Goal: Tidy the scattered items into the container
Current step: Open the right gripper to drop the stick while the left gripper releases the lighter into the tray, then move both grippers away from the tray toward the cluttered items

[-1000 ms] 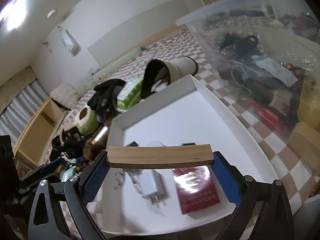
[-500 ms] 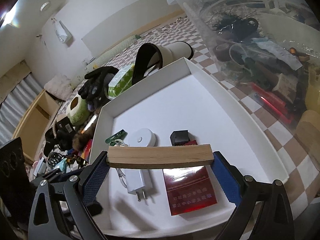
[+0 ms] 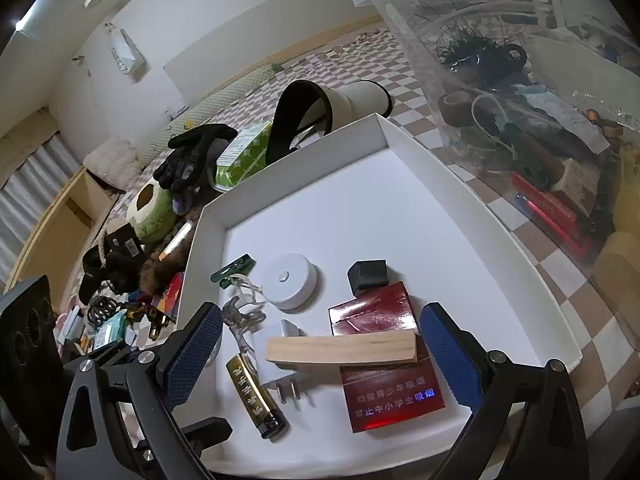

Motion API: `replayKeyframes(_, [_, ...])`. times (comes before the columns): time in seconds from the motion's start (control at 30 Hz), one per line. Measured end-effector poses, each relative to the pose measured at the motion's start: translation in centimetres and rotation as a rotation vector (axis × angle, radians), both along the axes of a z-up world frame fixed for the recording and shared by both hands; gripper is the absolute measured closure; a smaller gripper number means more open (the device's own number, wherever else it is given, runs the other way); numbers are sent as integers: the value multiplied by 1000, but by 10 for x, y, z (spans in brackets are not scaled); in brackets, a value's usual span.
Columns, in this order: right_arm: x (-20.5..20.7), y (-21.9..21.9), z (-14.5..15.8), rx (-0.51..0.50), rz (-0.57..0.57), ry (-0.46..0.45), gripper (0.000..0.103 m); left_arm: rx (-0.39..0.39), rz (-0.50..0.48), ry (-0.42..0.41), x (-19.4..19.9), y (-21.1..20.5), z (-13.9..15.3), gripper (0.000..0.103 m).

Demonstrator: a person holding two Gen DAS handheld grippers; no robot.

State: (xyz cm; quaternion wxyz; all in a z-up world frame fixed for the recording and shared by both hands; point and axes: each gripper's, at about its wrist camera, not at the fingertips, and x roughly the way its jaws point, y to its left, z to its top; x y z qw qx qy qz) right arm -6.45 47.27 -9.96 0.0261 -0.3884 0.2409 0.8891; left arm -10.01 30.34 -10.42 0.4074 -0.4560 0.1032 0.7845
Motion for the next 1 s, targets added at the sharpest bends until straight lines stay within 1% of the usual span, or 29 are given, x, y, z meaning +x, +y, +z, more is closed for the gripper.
replayKeyframes(0.07, [1,-1,1,-1,-1,1,4,1,4,4,1,0,1,13])
replayKeyframes(0.13, [1,-1,2,0,-4,2,4,6,10,9,1,-1,3,9])
replayKeyframes(0.27, [4,-2,3,-3,-8,-8,4,15,15,13,2,-3,6,9])
replayKeyframes(0.47, [14,-2,2,-41,-8,-20,4,25,25,24,3,-6,10,9])
replayKeyframes(0.7, [18,-1,1,-40,-28,-33,4,37,55,39,4,-13,16,9])
replayKeyframes(0.8, [17,-4,3,-24,-34,-31,4,49,72,47,4,-18,20,8])
replayKeyframes(0.9, [18,-9,8,2,-38,-12,0,62,88,56,4,-23,24,2])
replayKeyframes(1.0, [19,-13,15,30,-41,19,0,88,103,61,5,-30,28,2])
